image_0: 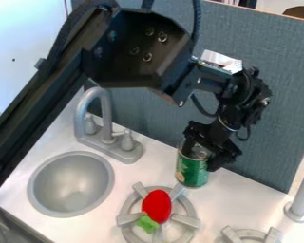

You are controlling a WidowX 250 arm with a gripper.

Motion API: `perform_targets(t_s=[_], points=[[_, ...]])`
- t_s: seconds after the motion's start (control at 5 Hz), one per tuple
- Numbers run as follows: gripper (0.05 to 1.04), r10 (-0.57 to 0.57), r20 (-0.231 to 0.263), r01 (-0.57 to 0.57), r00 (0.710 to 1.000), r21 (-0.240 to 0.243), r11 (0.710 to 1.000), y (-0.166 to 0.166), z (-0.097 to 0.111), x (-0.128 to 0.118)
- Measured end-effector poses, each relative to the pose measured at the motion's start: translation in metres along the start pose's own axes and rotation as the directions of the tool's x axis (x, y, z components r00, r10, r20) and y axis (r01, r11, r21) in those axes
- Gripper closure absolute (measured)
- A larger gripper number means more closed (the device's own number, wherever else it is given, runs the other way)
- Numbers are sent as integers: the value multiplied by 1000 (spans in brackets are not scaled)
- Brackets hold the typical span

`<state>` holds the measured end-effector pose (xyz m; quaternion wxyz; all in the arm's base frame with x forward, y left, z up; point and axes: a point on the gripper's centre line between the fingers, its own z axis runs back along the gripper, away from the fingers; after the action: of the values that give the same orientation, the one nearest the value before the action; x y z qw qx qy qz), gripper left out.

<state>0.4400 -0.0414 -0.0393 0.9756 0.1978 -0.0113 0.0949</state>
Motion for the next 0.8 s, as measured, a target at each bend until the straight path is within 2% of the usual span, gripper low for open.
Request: perform_targets(t_s=[0.2, 0.4, 0.6, 0.8], points=[[83, 32, -26, -31, 999, 12, 999, 12, -5, 1], [83, 82, -18, -82, 996, 36, 996, 21, -10, 1], [83, 136, -21, -134, 990, 96, 986, 32, -11, 0], [83, 182, -16, -180, 983, 57, 982, 47, 0, 0]])
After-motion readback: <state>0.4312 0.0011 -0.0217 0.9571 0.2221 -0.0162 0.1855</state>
